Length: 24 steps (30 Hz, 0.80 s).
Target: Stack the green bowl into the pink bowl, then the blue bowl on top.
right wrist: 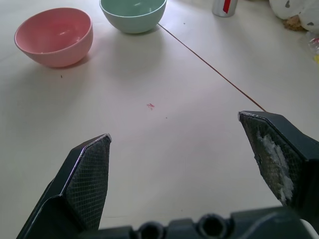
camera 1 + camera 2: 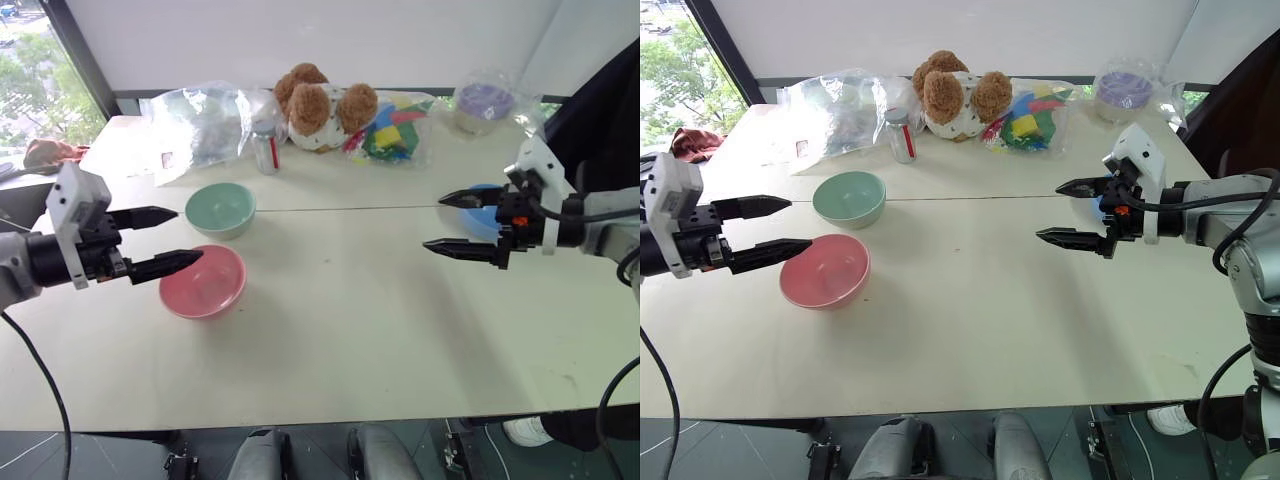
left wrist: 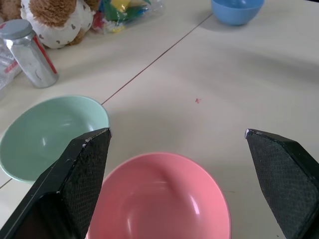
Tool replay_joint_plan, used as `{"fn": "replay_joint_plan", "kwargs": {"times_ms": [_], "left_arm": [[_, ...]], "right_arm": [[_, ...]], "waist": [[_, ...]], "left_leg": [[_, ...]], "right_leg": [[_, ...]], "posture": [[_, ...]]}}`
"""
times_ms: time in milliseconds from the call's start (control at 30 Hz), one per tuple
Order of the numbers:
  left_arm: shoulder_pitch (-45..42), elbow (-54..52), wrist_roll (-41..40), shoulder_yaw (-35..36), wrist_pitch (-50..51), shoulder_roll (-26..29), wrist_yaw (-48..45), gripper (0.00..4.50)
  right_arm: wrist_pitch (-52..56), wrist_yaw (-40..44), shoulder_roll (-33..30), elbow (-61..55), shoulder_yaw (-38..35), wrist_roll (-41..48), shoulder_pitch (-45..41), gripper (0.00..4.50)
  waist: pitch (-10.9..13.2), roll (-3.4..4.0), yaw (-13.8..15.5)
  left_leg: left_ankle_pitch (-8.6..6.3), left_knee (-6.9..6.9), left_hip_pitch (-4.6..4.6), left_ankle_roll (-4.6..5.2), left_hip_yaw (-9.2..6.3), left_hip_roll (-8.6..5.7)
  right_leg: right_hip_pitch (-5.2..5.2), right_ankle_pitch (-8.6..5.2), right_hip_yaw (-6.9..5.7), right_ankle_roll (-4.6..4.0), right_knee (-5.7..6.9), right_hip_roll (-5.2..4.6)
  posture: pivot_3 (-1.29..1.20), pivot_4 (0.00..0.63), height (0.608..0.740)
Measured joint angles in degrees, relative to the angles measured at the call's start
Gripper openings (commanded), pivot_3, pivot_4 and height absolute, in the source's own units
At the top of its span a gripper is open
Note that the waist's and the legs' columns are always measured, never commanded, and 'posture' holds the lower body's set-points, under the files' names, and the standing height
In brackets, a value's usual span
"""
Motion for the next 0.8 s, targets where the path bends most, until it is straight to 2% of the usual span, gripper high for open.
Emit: {"fn": "replay_joint_plan", "kwargs": {"times_ms": [133,400,600,733,800], "left_arm": [[1.21,-0.17,0.31,-0.04,-0.12,0.04,-0.37,4.44],[11.76,-3.41,8.13,-2.78,-6.95,4.61,-6.92,4.44],[14.61,-2.78,19.53,-11.82,-17.81,4.88,-7.75,4.44],[11.37,1.80,26.20,-18.07,-23.40,2.17,-5.79,4.44],[9.56,3.93,28.09,-20.52,-24.81,0.46,-5.01,3.93]], "right_arm": [[0.01,-0.04,0.01,-0.01,0.00,0.00,0.00,4.50],[0.54,-0.04,1.82,-1.65,0.84,1.02,-0.10,4.50],[2.23,0.08,2.52,-4.14,2.59,1.73,0.46,4.50],[2.97,0.32,2.33,-4.94,2.80,1.99,1.93,4.50],[3.61,0.40,2.21,-5.89,2.66,2.79,2.35,4.50]], "waist": [[0.00,0.00,-0.03],[0.01,0.01,-0.18],[0.01,0.10,0.17],[0.01,0.10,0.21],[0.01,0.10,0.14]], "left_leg": [[0.00,0.00,0.00,0.00,0.00,0.00],[0.00,-0.04,0.01,0.00,0.01,0.00],[0.00,-0.08,-0.01,0.00,0.02,-0.01],[-0.01,-0.09,-0.02,0.00,0.03,-0.04],[-0.01,-0.09,-0.04,0.01,0.03,-0.04]], "right_leg": [[0.00,0.00,0.00,0.00,0.00,0.00],[-0.01,-0.01,0.01,-0.01,-0.05,-0.02],[-0.01,-0.01,-0.02,-0.03,-0.09,-0.08],[0.00,0.00,-0.04,-0.02,-0.12,-0.12],[-0.02,0.00,-0.04,-0.01,-0.12,-0.12]], "posture": [[0.00,0.150,0.740],[0.00,0.150,0.740],[0.00,0.150,0.740],[0.00,0.150,0.740],[0.00,0.150,0.740]]}}
